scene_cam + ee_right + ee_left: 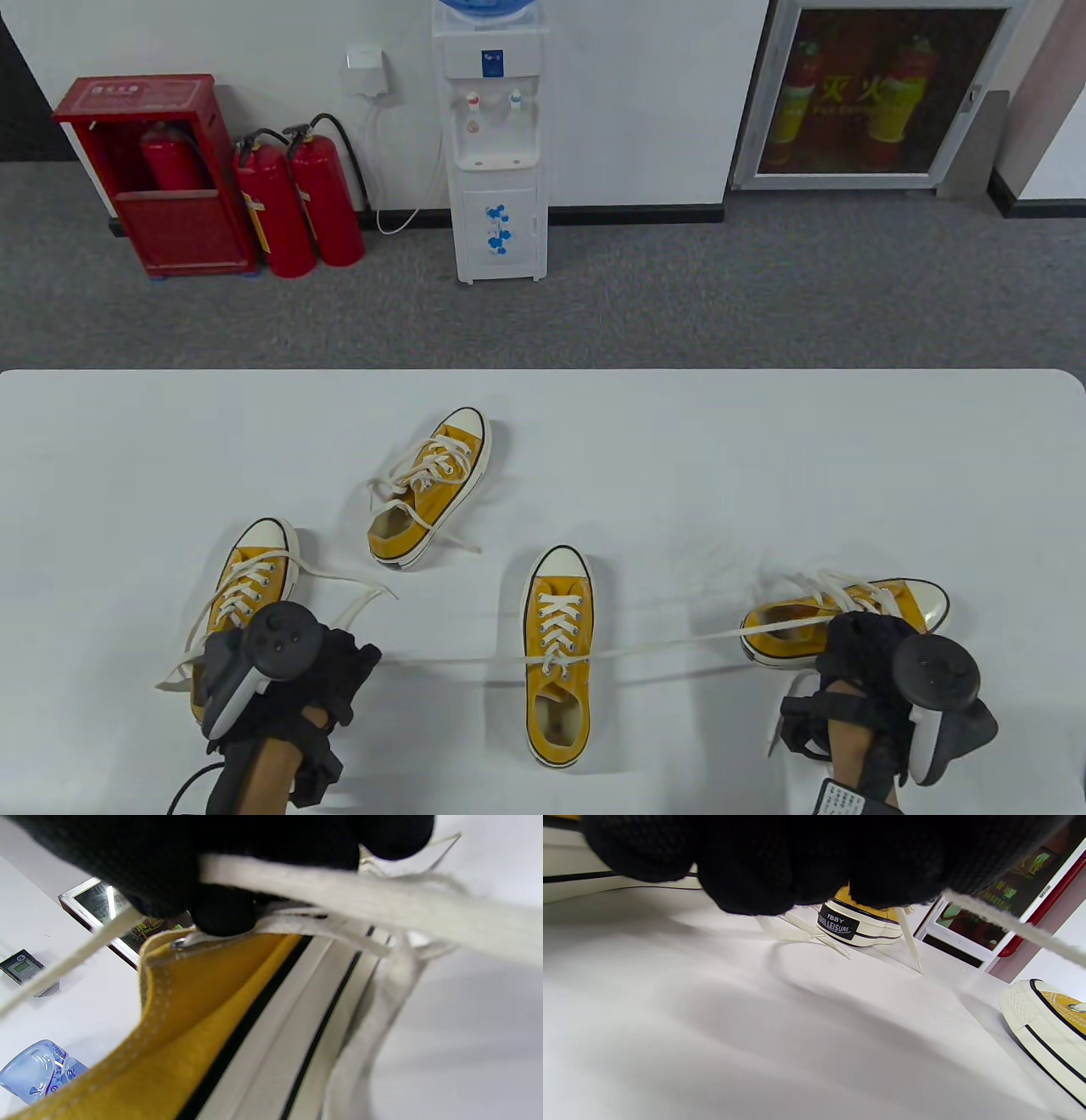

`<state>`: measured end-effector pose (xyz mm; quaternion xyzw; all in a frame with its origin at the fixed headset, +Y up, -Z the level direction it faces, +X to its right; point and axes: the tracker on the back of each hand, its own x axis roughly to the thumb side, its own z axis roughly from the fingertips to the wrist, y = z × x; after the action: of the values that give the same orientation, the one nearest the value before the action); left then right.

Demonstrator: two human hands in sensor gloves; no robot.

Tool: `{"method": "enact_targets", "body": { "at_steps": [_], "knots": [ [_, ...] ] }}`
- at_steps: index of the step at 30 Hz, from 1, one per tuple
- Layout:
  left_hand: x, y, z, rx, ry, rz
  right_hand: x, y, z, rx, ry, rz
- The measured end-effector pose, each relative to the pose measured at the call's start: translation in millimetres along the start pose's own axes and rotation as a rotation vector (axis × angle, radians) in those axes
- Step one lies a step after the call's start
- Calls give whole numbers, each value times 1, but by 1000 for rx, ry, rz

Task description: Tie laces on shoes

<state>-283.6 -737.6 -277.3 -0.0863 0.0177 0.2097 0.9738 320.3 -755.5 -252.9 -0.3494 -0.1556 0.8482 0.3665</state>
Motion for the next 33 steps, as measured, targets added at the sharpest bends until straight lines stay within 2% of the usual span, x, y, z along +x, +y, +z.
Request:
{"method": "enact_targets", "body": {
  "at_steps": [7,11,16,20,25,27,29,33],
  "knots": [
    [3,2,2,30,-30,42,18,-5,8,19,-69,67],
    [5,4,4,46,-43,45,41,-7,24,-1,-219,98],
    [8,3,4,50,-60,52,70,6,52,52,-455,126],
    [11,2,4,50,-73,43,87,21,74,137,-601,149],
    [11,1,4,51,-80,44,100,43,97,256,-715,207],
    [12,1,4,49,-81,45,103,54,104,309,-735,230],
    [12,1,5,45,-81,43,104,71,113,439,-736,249],
    [13,1,5,44,-80,44,104,99,126,577,-730,347]
  ]
}}
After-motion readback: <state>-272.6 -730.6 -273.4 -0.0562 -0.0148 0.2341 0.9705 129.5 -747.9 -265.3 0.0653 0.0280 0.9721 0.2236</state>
